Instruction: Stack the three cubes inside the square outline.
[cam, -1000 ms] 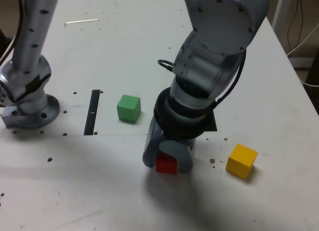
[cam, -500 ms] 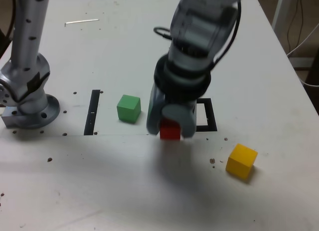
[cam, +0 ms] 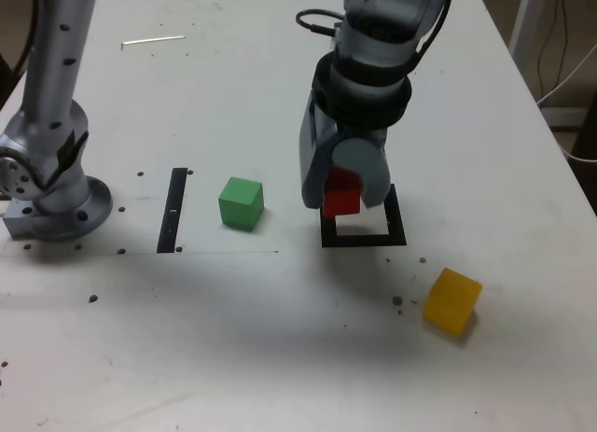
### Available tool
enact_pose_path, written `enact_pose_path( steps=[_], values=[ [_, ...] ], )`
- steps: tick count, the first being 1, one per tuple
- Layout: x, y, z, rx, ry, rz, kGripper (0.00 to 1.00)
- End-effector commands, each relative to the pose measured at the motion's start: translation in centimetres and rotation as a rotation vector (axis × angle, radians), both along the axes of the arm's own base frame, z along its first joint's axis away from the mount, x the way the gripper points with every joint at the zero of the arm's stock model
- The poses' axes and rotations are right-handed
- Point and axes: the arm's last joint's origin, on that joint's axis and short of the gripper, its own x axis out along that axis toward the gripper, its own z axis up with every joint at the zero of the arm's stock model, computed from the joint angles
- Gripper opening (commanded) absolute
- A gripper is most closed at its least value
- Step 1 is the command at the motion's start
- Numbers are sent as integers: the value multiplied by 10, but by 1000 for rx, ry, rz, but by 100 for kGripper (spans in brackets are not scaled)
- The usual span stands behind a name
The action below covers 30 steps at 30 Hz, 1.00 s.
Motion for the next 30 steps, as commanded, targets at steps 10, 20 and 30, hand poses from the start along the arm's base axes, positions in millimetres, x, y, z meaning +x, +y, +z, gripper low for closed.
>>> enact_pose_path(
  steps=[10,20,30],
  values=[
    [11,13,-9,-2,-10,20,36],
    [16,16,-18,-6,-5,26,36],
    [24,15,-31,-16,3,14,36]
  ],
)
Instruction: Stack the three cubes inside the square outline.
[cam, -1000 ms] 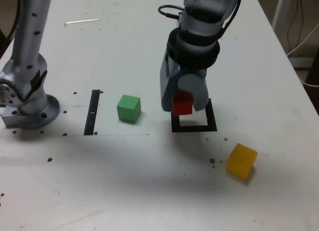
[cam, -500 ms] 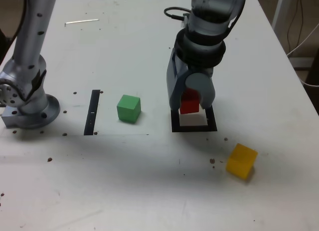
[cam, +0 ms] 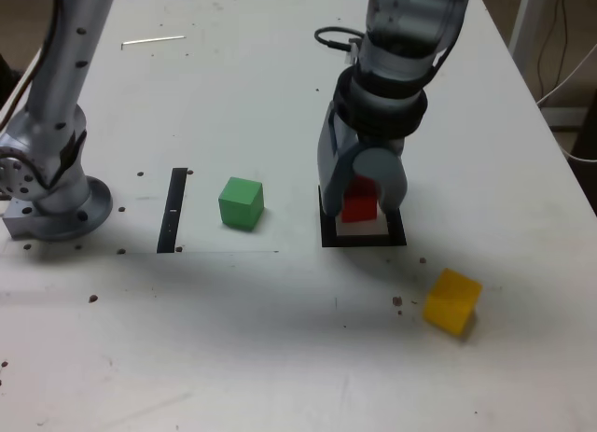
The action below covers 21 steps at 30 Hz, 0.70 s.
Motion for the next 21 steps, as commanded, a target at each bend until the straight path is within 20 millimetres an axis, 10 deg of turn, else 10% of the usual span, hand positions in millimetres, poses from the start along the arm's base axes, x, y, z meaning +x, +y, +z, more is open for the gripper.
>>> enact_pose_path(
  steps=[1,12,21],
  values=[
    [3,0,-5,-3,6,-1,36],
    [6,0,-13,-5,14,-5,39],
    [7,0,-21,-22,5,-33,84]
  ],
)
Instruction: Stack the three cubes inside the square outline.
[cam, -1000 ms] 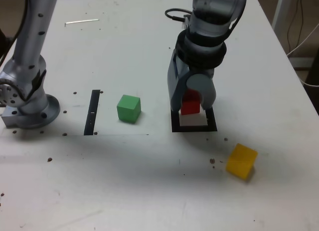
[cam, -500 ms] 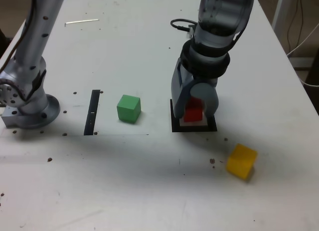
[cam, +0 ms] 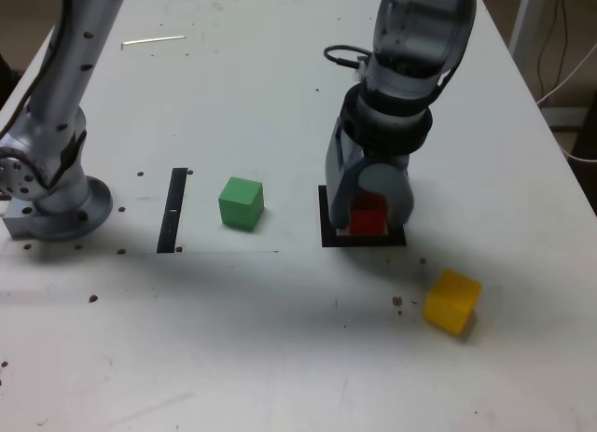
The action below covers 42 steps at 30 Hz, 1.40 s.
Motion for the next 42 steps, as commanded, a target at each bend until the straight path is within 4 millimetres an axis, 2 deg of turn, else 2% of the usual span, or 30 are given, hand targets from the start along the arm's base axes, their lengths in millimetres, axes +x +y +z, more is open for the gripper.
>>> enact_pose_path(
  steps=[1,12,24,31,35,42],
  values=[
    [0,1,-3,-1,6,-2,85],
    [-14,3,3,9,35,4,94],
    [-25,5,38,69,-35,-8,99],
    [-30,-10,71,104,-69,-47,99],
    [-28,-20,83,109,-78,-74,99],
    [-17,-37,87,101,-65,-161,99]
  ],
)
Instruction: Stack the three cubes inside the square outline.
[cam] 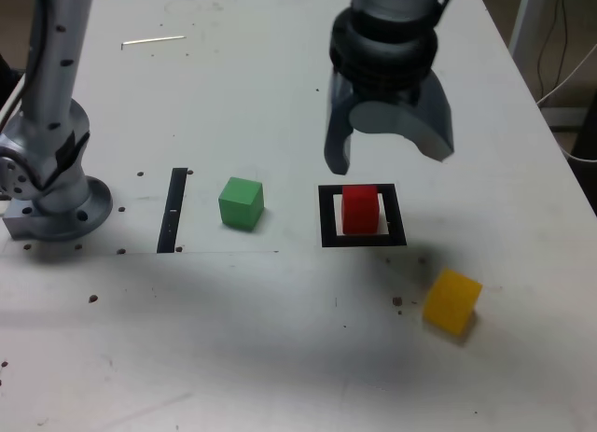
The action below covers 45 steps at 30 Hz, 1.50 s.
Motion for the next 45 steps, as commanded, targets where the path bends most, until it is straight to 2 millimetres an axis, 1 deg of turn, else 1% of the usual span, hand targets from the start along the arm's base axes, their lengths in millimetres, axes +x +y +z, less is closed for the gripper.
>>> enact_pose_path(
  steps=[1,12,23,33,45],
  values=[
    [5,-7,-3,-1,13,-30,99],
    [29,-49,-14,-28,39,-185,99],
    [44,-63,-30,-34,71,-285,99],
    [62,-80,-42,-57,53,-342,99],
    [64,-98,-60,-85,92,-374,99]
  ],
)
